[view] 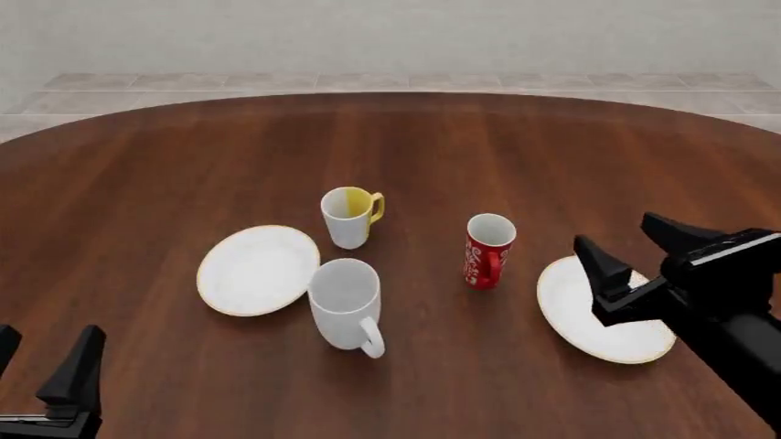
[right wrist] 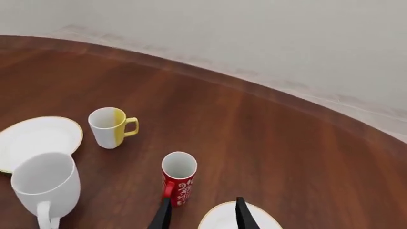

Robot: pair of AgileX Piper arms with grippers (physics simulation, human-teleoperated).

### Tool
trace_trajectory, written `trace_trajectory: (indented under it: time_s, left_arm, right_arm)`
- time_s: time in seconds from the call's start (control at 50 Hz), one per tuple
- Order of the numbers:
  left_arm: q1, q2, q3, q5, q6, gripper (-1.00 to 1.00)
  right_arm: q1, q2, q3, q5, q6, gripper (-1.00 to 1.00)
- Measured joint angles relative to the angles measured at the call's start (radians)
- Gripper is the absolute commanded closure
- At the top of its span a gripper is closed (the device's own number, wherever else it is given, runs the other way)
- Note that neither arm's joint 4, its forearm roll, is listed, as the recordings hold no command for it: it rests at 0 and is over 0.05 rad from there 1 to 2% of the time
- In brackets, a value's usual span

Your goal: Put the white mug on the left plate.

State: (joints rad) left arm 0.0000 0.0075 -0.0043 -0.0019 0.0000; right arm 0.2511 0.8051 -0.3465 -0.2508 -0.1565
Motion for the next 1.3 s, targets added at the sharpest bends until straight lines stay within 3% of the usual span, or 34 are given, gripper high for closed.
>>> trace_trajectory:
  time_s: [0.7,1.3]
  left_arm:
    - [0.000,0.000,0.000,0.000,0.000,-1.00]
    - [0.000,0.000,0.000,0.000,0.000,-1.00]
  right_arm:
    - [0.190,0.321,-0.174,-0.041,0.005,-1.00]
    - [0.313,0.515,-0.257,-0.088,0.020,-1.00]
